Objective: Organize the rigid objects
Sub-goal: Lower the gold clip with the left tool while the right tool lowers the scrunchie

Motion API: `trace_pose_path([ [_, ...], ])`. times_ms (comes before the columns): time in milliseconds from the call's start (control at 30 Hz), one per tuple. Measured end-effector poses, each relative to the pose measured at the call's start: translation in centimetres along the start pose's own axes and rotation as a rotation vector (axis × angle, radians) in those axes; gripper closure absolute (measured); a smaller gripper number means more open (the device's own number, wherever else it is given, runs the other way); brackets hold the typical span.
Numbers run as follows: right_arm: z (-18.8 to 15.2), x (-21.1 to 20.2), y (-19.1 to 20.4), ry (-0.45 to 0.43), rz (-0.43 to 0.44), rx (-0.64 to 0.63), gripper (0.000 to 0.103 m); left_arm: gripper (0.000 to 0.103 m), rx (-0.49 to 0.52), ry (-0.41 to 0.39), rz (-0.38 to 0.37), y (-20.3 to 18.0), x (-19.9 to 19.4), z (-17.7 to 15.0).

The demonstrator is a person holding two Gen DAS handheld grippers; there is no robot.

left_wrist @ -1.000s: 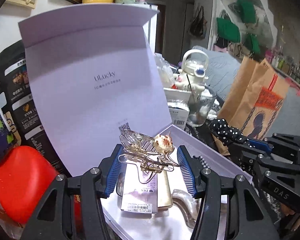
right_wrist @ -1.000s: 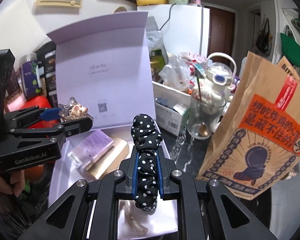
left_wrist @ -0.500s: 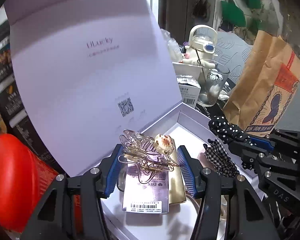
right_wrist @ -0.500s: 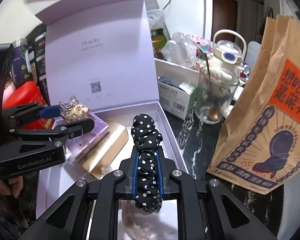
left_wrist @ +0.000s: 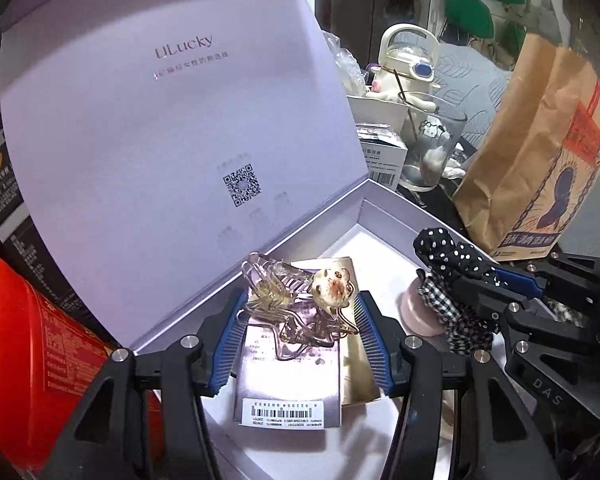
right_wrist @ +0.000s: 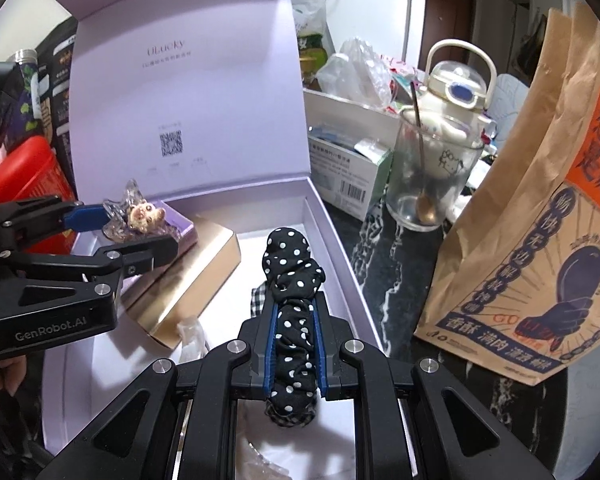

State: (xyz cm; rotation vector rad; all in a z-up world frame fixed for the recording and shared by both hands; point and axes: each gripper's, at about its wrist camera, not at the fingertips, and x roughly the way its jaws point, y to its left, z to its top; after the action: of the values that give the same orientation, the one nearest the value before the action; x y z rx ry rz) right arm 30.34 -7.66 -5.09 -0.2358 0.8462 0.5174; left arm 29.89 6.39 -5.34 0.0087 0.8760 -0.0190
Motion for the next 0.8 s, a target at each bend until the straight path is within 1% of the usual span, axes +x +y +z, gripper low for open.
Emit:
trace_pose_path([
  [67, -0.1, 0.3, 0.0, 0.009, -0.004, -0.004, 0.088, 0.049, 0.001, 0.006, -0.002, 0.0, 0.1, 0.0],
  [267, -0.3, 0.9, -0.1, 0.023, -0.016, -0.009, 0.087, 0.049, -0.015, 0.068, -0.015, 0.0, 1.7, -0.5],
  [333, -0.4, 1.2, -0.1, 0.038, -0.02, -0.013, 0.085, 0.049, -0.019, 0.069, -0.031, -0.1, 1.8, -0.5],
  [467, -0.7, 1.8, -0.3, 0.055, -0.027, -0.003, 0.085, 0.049, -0.016, 0.067, -0.029, -0.4, 1.8, -0.5],
  [800, -0.5, 1.9, -0.4, 0.058, -0.022, -0.001, 0.085, 0.049, -0.005, 0.073, -0.032, -0.6, 1.7, -0.3],
])
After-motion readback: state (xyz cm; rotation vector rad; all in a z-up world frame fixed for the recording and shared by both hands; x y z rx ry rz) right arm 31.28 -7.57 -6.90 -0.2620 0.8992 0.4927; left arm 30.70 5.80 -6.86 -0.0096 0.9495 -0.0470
